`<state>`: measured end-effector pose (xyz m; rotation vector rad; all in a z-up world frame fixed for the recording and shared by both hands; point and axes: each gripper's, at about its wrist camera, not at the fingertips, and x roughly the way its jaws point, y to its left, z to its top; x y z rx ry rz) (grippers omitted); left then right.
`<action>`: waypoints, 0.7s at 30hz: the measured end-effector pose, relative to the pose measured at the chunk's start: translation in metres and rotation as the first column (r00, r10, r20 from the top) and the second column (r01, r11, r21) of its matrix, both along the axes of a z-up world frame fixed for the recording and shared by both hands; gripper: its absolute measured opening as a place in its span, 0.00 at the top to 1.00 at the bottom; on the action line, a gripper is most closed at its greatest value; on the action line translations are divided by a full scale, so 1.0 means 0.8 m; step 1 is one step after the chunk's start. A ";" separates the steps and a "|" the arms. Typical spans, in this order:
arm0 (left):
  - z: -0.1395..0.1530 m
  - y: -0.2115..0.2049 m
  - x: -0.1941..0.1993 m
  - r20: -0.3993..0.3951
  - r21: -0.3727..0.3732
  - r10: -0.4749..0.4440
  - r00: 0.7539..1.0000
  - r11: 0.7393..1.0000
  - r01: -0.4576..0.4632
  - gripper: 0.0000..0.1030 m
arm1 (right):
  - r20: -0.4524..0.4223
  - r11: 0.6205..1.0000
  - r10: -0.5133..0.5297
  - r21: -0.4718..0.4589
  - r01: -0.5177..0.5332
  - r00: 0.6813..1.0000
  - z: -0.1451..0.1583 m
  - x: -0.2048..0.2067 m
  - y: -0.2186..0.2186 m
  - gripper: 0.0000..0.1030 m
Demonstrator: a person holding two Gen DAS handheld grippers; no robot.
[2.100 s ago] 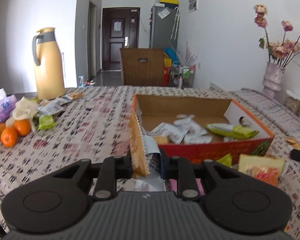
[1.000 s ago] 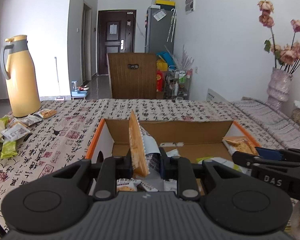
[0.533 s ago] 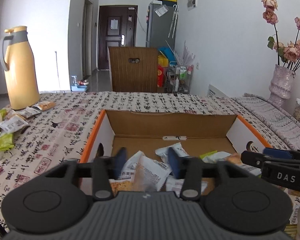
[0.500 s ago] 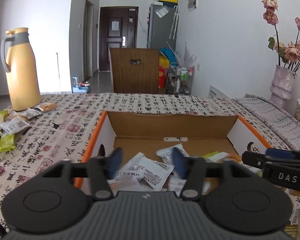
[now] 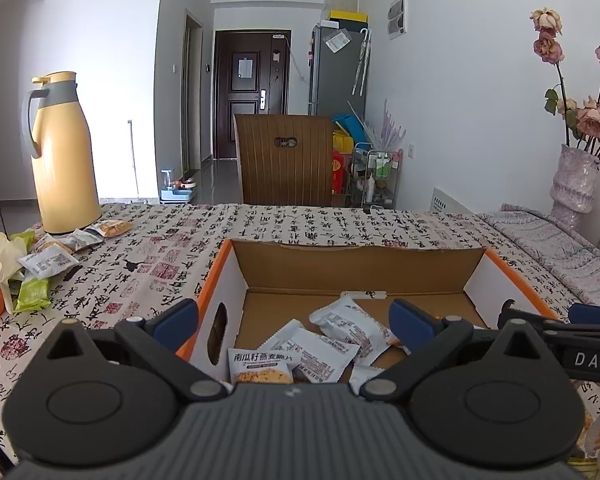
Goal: Organize snacks
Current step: 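Carry both packets into the box and open both grippers to release them, then move both open grippers back over the snack pile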
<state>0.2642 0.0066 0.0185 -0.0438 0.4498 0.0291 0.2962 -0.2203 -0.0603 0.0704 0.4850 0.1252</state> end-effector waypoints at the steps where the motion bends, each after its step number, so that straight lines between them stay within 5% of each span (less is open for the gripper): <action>1: 0.000 0.000 -0.002 0.003 0.000 0.000 1.000 1.000 0.000 0.00 | 0.001 1.000 -0.002 0.000 0.002 1.000 0.000 0.000 0.000 0.00; 21: 0.034 0.007 -0.076 0.022 0.011 0.011 1.000 1.000 -0.011 0.00 | 0.026 0.999 -0.028 -0.030 0.029 0.999 0.030 -0.071 -0.004 0.00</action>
